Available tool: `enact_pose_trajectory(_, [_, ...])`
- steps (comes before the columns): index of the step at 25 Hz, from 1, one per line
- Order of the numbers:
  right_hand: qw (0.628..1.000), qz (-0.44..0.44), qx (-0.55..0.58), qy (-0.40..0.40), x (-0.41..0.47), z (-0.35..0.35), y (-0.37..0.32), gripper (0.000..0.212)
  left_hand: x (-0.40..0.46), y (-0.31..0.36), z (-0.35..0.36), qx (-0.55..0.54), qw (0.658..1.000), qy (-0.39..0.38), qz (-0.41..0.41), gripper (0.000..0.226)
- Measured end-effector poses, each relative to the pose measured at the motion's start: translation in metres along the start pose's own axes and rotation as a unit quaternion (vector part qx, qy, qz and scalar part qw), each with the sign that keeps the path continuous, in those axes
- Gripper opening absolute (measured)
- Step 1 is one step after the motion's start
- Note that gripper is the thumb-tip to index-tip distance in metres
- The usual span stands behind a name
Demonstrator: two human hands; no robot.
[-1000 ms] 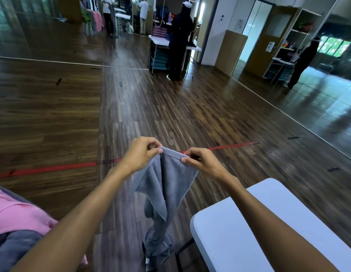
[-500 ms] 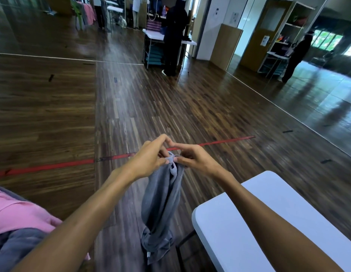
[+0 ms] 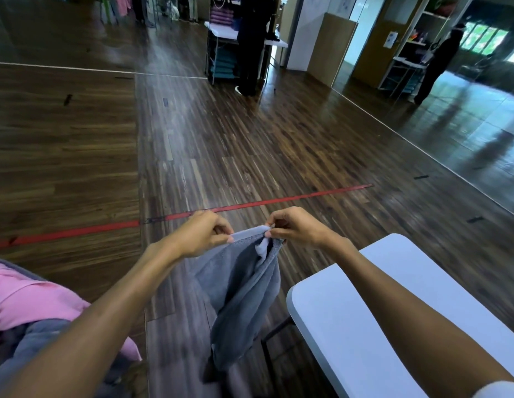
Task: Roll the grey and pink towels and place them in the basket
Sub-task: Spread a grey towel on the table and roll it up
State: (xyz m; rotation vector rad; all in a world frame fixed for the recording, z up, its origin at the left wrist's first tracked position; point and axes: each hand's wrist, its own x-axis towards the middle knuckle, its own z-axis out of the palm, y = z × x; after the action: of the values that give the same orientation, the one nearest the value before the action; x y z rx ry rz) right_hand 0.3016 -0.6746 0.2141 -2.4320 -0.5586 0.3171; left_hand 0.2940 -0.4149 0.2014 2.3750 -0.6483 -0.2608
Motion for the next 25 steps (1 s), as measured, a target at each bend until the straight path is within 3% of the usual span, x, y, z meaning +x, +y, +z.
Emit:
enact_pose_trajectory(6, [0.999,0.032,-0.034,0.012,-0.014,0.001,0.022,0.010,0.012,-0.004,0.043,-0.073,0.996,0.023,-0.043,0.008])
enact_pose_trajectory(10, [0.996,0.072,-0.048,-0.002,-0.024,0.001,0.057,0.005,0.033,0.004,0.073,-0.067,0.995,0.031,-0.070,0.009])
enact_pose_trajectory(13, [0.981,0.108,-0.153,-0.044,-0.035,0.000,0.096,0.016,0.051,0.018,0.111,-0.082,0.990,0.027,-0.110,0.012])
enact_pose_trajectory(16, [0.951,0.203,-0.222,-0.065,-0.046,-0.006,0.142,0.007,0.062,0.036,0.155,-0.102,0.984,0.015,-0.147,0.020])
enact_pose_trajectory(21, [0.946,0.272,-0.173,-0.017,-0.053,-0.044,0.225,0.021,0.103,0.063,0.208,-0.108,0.971,0.028,-0.209,0.028])
enact_pose_trajectory(25, [0.942,0.326,-0.046,0.061,-0.049,-0.091,0.303,0.020,0.142,0.073,0.232,-0.105,0.957,0.031,-0.270,0.032])
